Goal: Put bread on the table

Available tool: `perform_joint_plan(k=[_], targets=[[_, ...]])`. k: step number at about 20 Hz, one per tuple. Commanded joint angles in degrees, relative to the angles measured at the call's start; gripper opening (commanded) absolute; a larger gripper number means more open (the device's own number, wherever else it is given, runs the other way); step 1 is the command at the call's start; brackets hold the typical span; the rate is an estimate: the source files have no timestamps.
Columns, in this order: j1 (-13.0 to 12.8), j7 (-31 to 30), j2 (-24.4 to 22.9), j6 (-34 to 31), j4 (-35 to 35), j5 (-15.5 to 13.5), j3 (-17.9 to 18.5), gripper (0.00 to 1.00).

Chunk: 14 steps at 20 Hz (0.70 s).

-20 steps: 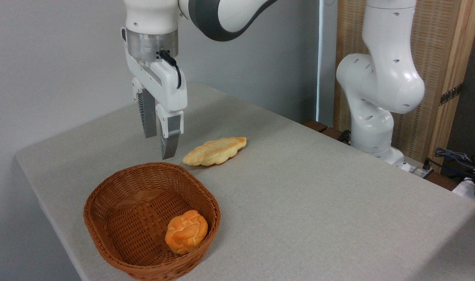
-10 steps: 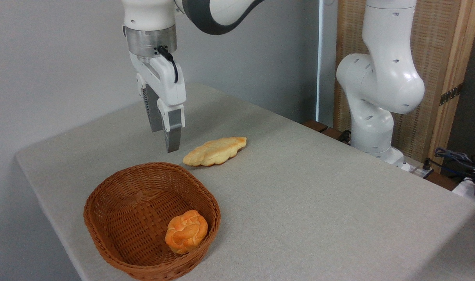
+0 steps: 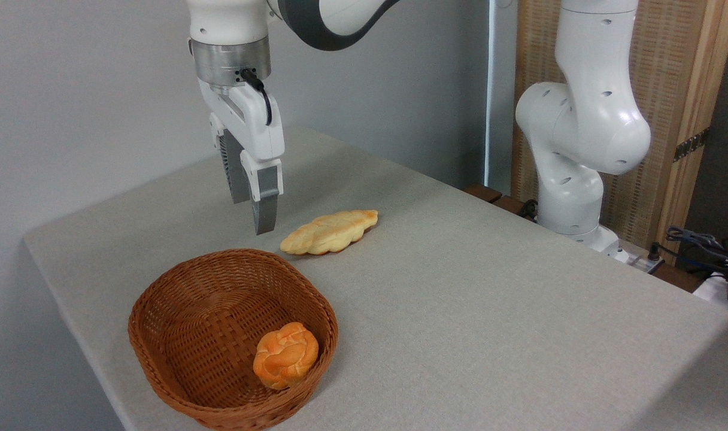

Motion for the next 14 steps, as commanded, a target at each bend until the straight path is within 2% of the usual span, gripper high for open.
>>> perform_joint_plan(k=[1,5,6,8,9,14], targets=[[-0.1,0.1,-0.3,-1.1,0.9,0.6,0.4,1.00],[0.0,-0.8,-0.3,-1.1,0.9,1.2,0.4,1.00],[-0.1,-1.1,-0.3,-1.2,0.9,2.3,0.1,1.00],[-0.2,-1.2,0.1,-1.2,0.9,6.9,-0.9,1.00],[-0.2,-1.3,0.2,-1.2,0.9,7.5,-1.4,1.00],[0.2,-1.0,0.3,-1.2,0.9,7.3,-1.2,1.00]])
